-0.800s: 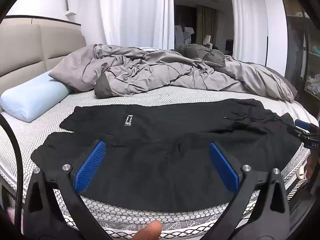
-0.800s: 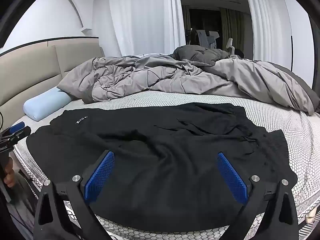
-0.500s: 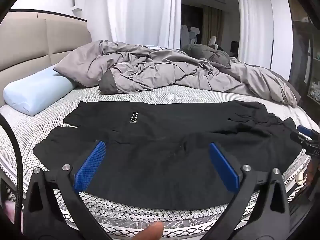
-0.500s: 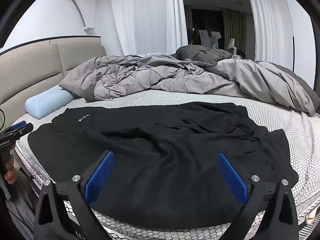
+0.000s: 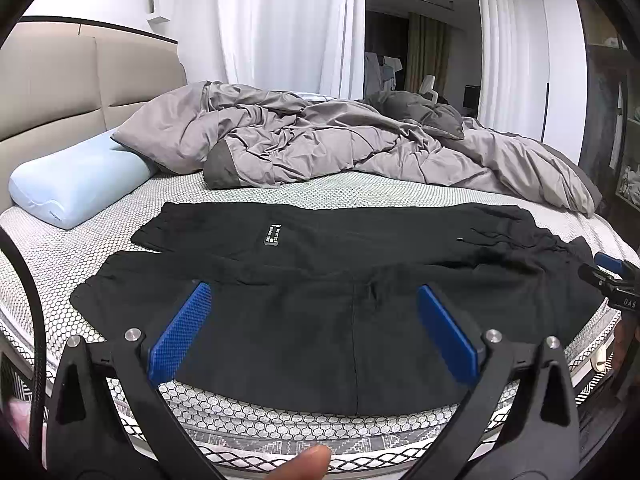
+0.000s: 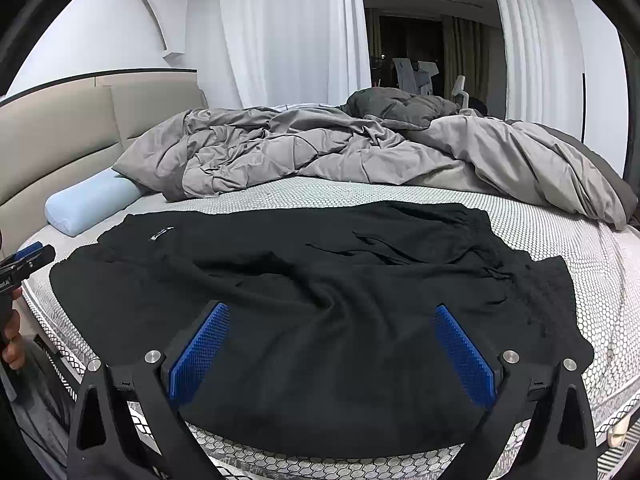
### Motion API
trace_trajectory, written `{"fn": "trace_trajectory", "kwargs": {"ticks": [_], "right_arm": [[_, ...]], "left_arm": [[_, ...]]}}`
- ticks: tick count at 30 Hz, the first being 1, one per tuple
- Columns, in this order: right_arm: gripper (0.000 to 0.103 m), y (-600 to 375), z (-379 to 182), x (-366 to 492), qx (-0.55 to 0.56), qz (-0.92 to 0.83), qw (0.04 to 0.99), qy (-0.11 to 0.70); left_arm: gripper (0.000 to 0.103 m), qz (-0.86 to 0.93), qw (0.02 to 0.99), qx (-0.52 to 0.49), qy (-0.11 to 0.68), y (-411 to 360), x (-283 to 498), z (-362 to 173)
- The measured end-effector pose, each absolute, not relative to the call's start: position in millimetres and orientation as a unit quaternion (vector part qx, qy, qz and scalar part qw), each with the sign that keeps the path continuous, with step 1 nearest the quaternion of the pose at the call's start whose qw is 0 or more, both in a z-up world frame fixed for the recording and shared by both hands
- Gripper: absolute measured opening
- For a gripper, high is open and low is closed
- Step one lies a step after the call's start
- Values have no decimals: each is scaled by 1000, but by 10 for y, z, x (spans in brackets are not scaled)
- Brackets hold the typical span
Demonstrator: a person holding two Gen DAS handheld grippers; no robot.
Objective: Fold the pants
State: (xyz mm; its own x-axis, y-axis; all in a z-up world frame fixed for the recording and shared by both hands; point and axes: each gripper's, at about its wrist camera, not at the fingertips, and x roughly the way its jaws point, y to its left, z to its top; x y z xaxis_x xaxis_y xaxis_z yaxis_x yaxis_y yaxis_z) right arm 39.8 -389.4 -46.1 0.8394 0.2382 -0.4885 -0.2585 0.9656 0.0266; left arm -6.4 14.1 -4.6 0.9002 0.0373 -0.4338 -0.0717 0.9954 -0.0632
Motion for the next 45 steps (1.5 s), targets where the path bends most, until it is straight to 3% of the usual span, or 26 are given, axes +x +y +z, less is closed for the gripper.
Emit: {"fn": "trace_trajectory", "kwargs": {"ticks": [45], "right_arm": [[103,-3941,-482,395,-24,119,959,256]], "left_arm": [[102,33,972,-41,231,202,-11,-90]]}}
